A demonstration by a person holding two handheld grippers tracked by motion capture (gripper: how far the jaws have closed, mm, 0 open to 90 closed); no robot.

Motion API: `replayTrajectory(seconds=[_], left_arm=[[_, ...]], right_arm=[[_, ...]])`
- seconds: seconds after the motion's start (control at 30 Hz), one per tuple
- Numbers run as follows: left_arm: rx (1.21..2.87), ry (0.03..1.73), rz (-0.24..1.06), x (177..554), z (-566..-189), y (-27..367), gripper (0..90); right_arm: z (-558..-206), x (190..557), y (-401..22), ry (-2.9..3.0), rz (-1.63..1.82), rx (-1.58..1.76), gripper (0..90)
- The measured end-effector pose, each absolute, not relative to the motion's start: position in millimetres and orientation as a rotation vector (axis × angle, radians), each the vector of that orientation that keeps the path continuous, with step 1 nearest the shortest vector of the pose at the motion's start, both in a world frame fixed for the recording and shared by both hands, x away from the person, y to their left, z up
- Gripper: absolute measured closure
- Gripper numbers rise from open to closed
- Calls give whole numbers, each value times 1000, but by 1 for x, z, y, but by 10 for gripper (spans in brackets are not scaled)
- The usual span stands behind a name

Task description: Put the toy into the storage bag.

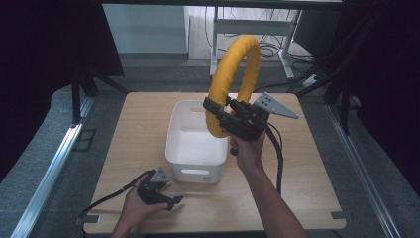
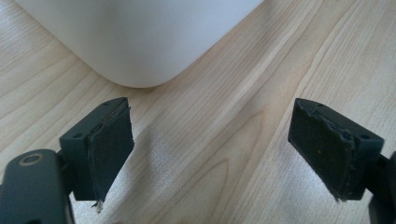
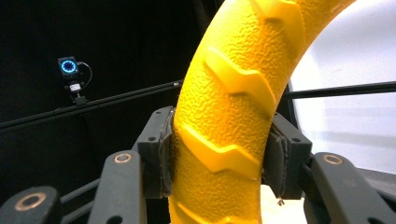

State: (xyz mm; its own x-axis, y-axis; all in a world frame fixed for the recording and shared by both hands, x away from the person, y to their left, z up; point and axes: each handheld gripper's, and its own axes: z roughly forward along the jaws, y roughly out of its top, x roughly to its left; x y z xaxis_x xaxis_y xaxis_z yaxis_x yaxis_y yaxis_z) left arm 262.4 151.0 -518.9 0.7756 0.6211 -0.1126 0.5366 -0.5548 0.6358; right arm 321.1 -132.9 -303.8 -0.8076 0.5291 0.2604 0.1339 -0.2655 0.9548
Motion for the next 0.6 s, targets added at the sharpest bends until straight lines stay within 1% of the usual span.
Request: replayTrajectory(seconds=[0.6], left_arm=[[2288, 854, 159, 262, -519, 151, 142]], right_arm=[[-306, 319, -107, 1746, 2193, 799, 496]])
